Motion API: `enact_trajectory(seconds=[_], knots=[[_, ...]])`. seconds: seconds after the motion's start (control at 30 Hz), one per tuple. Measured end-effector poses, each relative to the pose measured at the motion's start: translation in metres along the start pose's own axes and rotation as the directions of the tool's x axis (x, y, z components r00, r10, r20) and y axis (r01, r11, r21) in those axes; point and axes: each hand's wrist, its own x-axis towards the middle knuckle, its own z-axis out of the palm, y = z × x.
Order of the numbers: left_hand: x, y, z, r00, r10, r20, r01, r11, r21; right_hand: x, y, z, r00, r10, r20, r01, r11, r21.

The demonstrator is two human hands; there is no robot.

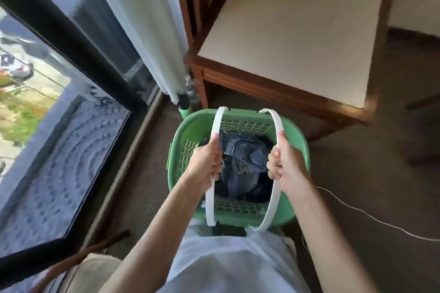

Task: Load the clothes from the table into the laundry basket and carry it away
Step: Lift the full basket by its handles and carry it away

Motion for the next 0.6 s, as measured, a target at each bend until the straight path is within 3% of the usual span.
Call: enact_trajectory(seconds=[0.13, 0.3, 0.47, 0.6], knots=[[0.051, 0.022, 0.014, 0.998, 0.027, 0.056, -0.035, 0.989, 0.146, 0.043, -0.003, 0.002, 0.996, 0.000, -0.086, 0.010, 0.993, 0.117], [0.117, 0.022, 0.038, 0.998, -0.037, 0.059, 0.018, 0.959, 0.283, 0.097, 0.010, -0.006, 0.981, 0.072, -0.181, -0.042, 0.986, 0.162], [0.172, -0.001, 0.054, 0.996, -0.081, -0.030, 0.086, 0.927, 0.365, 0.145, 0.027, -0.016, 0.968, 0.128, -0.216, -0.099, 0.985, 0.142], [0.210, 0.005, 0.040, 0.988, 0.007, -0.153, 0.063, 0.894, 0.443, 0.176, 0.025, -0.019, 0.969, 0.091, -0.228, -0.061, 0.989, 0.134]])
